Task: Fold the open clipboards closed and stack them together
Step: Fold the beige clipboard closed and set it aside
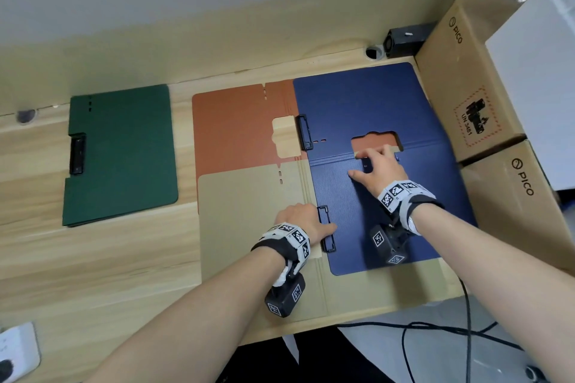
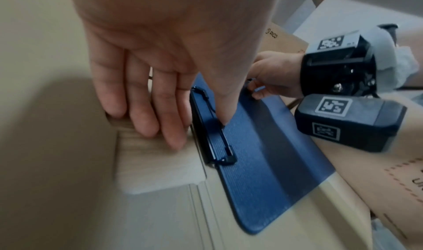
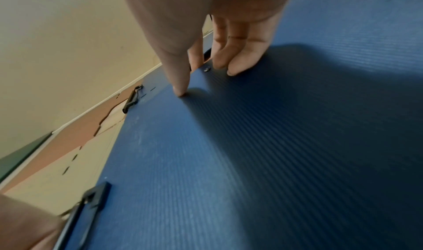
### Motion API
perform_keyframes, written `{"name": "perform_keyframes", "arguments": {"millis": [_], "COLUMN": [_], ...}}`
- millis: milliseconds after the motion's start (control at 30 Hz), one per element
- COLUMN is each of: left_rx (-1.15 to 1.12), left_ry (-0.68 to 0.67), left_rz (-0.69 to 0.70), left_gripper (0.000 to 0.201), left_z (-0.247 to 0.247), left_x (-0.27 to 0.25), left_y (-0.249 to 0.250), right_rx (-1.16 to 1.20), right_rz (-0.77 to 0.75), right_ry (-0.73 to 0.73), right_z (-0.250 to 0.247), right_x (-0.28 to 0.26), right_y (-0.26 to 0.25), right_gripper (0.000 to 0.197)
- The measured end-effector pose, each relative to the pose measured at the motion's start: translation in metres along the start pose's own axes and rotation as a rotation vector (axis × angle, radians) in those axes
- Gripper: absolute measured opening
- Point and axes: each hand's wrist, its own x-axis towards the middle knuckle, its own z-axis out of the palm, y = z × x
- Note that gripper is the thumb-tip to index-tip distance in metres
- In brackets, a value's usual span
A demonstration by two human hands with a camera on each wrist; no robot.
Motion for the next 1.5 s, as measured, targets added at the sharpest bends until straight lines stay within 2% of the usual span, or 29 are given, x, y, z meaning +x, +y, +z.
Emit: {"name": "perform_keyframes", "arguments": {"millis": [333,467,667,967,1067,1200,1300,1400,1500], "left_rx": [-0.024,-0.031,-0.066,-0.083,-0.174,-0.284,-0.341,-0.38,-0.424], "left_ry": [0.1,0.096,0.096,0.107,0.174,0.261,0.25,0.254,0.262], "left_rz": [0.01,0.034,0.023,-0.016,-0.014,-0.148,-0.3,-0.421,-0.508], "left_gripper": [0.037,0.033,0.03,0.038,0.025,0.009,0.003,0.016,0.036], "left_z": [0.006,0.003,-0.001,0.005,-0.001,-0.014,-0.02,-0.021,-0.021], "left_x": [-0.01,-0.013,-0.012,-0.023,-0.037,-0.061,-0.076,-0.087,-0.093], "left_y": [0.009,0.008,-0.006,-0.026,-0.047,-0.1,-0.145,-0.182,-0.203], "right_rx": [-0.027,-0.061,-0.083,-0.066,-0.007,0.044,0.074,0.042,0.012], "right_rz": [0.009,0.011,-0.002,-0.005,0.006,0.002,-0.035,-0.063,-0.068], "right_ry": [-0.013,-0.014,-0.006,0.0,0.021,0.07,-0.016,-0.112,-0.123], "right_z": [-0.005,-0.008,-0.006,-0.004,-0.004,0.003,0.016,0.031,0.047], "right_x": [0.012,0.011,0.009,0.004,-0.005,-0.03,-0.049,-0.065,-0.08], "right_y": [-0.01,-0.011,-0.008,-0.009,-0.015,-0.026,-0.036,-0.05,-0.059], "right_gripper": [0.041,0.042,0.045,0.046,0.05,0.045,0.03,0.021,0.02]}}
